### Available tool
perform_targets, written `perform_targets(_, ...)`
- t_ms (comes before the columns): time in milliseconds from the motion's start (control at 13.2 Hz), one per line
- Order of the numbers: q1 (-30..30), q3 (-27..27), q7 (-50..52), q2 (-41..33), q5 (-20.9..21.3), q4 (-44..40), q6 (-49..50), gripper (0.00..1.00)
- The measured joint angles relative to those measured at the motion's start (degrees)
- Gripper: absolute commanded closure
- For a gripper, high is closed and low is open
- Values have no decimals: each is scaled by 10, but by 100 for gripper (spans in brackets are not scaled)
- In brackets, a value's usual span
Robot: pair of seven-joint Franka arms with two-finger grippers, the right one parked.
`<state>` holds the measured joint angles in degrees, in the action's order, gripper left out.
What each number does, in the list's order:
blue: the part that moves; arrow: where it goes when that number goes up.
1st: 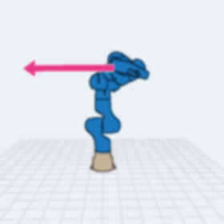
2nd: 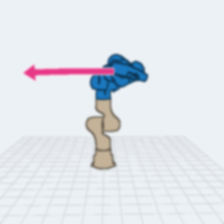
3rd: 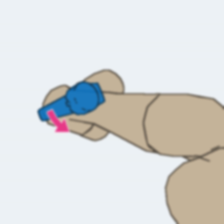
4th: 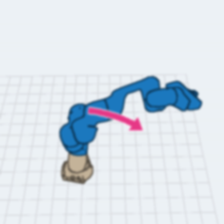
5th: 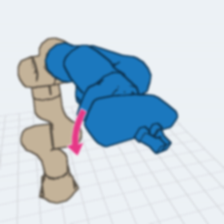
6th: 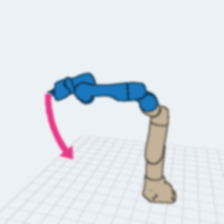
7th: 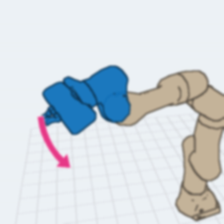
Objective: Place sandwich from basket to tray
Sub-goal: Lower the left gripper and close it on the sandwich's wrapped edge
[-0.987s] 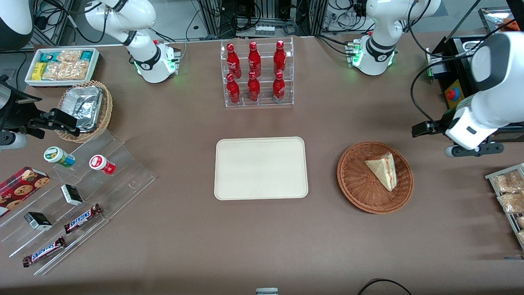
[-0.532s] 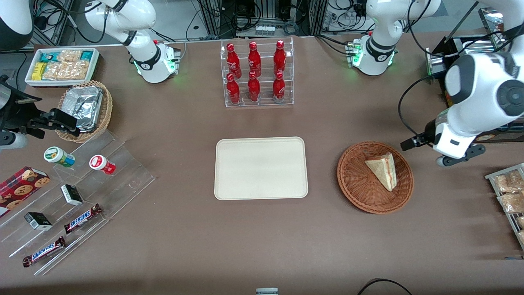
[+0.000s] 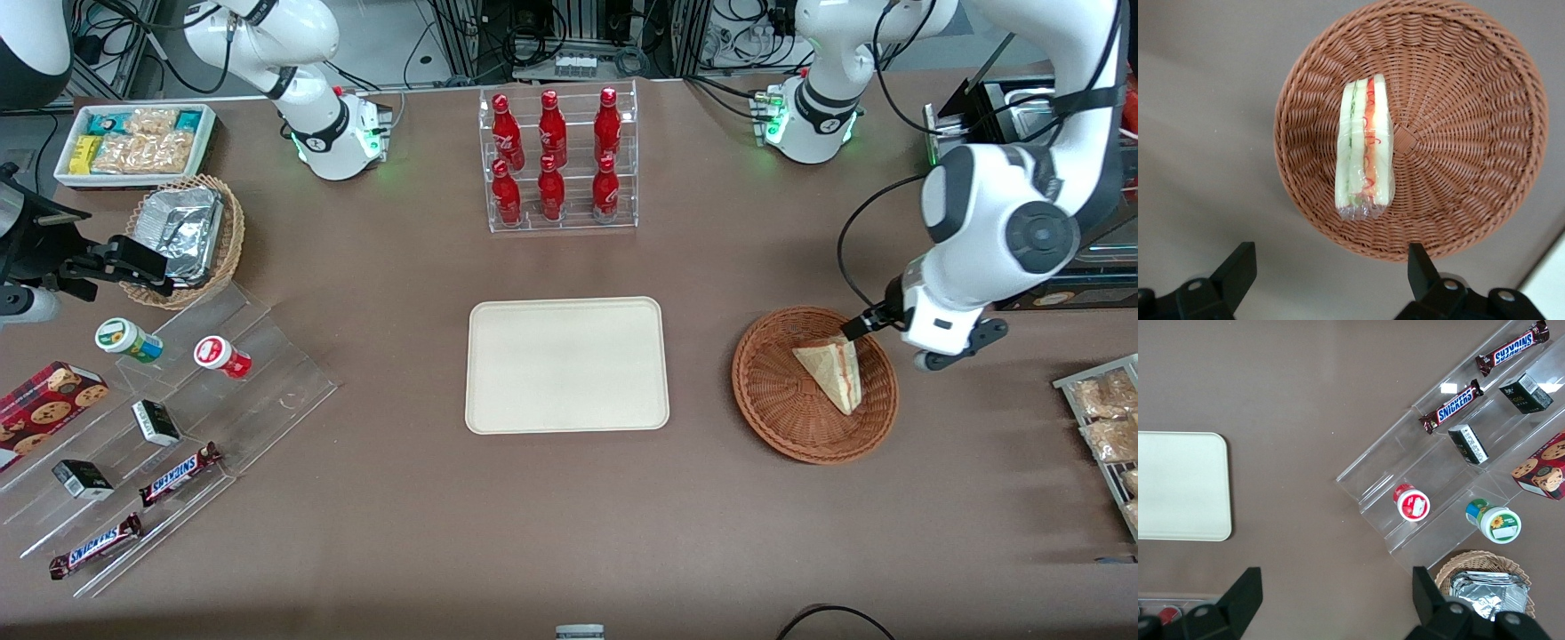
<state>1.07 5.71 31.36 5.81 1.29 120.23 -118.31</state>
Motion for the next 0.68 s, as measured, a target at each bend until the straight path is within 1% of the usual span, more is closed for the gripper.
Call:
perform_targets(152, 1, 12, 4, 12, 9, 10, -17, 0)
perform_targets(456, 1, 12, 4, 35, 11, 16, -56, 0)
perform_targets(608, 0, 11, 4, 44, 12, 30, -94, 2)
perform_targets(684, -1, 10, 4, 48, 12, 39, -112, 6)
